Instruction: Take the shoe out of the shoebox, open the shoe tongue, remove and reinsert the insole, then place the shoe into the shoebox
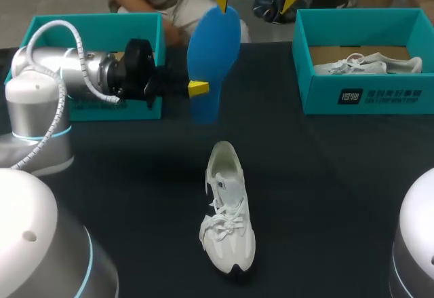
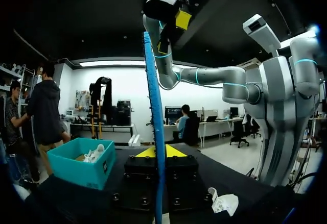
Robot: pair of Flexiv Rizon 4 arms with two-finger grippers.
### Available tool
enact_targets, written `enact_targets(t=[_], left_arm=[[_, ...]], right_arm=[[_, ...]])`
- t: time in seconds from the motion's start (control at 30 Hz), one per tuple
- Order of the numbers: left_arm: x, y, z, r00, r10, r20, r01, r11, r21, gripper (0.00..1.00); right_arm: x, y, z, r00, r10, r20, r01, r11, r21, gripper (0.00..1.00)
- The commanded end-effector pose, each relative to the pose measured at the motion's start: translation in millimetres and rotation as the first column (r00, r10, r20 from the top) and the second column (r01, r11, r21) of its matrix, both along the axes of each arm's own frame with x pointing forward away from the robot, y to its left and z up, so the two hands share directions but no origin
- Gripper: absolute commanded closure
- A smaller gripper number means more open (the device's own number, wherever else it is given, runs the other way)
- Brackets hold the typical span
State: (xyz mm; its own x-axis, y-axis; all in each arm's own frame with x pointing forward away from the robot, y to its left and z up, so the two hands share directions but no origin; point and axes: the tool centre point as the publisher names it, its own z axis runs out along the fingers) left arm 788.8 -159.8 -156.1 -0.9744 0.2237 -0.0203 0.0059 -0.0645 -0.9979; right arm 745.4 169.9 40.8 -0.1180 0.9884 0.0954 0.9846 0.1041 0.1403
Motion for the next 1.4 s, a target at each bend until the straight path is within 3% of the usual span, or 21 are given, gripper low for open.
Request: enact_targets(t=[0.03,0.17,1.0,1.03,1.4], left_arm=[[1.6,-0.9,-9.8,0.982,-0.006,0.189,0.008,1.0,-0.013,1.0],[-2.4,-4.7,-17.7,0.985,0.014,0.172,-0.021,0.999,0.039,1.0],[-2.4,-4.7,-17.7,0.985,0.014,0.172,-0.021,0.999,0.039,1.0],[0.9,-5.9,-15.3,0.965,0.03,0.261,-0.035,0.999,0.017,1.0],[2.2,14.1,-8.6,0.776,0.027,0.631,0.047,0.994,-0.101,1.0]], right_arm=[[0.5,-0.1,-0.3,1.0,-0.001,-0.001,0.001,1.0,0.001,0.0],[0.5,-0.1,-0.3,1.0,-0.001,-0.001,0.001,1.0,0.001,0.0],[0.5,-0.1,-0.3,1.0,-0.001,-0.001,0.001,1.0,0.001,0.0],[0.5,-0.1,-0.3,1.0,-0.001,-0.001,0.001,1.0,0.001,0.0],[0.5,-0.1,-0.3,1.0,-0.001,-0.001,0.001,1.0,0.001,0.0]])
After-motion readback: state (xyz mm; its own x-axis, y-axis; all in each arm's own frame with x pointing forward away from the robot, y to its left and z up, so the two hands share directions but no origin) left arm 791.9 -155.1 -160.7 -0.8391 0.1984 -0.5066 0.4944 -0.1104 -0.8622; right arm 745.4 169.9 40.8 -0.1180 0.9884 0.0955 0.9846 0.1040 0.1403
